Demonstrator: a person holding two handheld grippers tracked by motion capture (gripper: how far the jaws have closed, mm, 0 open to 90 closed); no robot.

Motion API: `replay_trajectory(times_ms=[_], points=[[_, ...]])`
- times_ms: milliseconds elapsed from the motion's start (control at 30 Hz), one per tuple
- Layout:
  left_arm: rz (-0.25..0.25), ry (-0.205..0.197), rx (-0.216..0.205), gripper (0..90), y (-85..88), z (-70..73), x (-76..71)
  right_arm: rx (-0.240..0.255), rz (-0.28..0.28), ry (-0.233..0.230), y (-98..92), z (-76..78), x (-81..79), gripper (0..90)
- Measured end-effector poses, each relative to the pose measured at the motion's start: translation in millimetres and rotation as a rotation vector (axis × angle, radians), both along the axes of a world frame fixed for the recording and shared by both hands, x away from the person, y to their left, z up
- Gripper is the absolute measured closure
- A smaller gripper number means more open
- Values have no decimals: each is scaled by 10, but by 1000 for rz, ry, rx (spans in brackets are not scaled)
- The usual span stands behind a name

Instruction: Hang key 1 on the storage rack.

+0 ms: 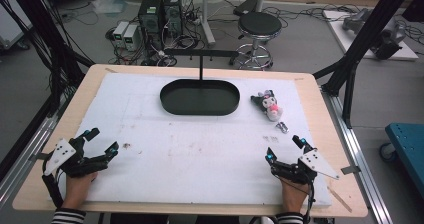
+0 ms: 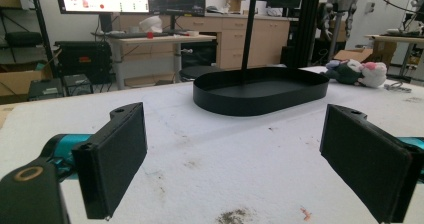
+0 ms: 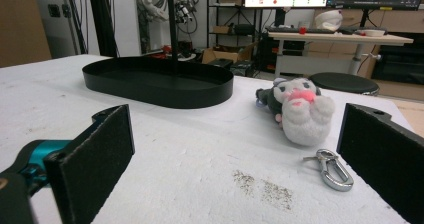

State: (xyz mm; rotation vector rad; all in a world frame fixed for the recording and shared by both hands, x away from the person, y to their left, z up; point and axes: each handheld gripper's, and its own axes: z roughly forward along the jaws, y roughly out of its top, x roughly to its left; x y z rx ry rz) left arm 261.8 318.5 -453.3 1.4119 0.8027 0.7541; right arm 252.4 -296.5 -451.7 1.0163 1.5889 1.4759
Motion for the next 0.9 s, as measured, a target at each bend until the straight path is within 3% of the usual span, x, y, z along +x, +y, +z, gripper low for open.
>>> replay_trajectory(times_ms=[900], points=[[-3, -13, 6, 119, -4, -2, -12, 7, -6, 4, -10, 6, 13, 11]])
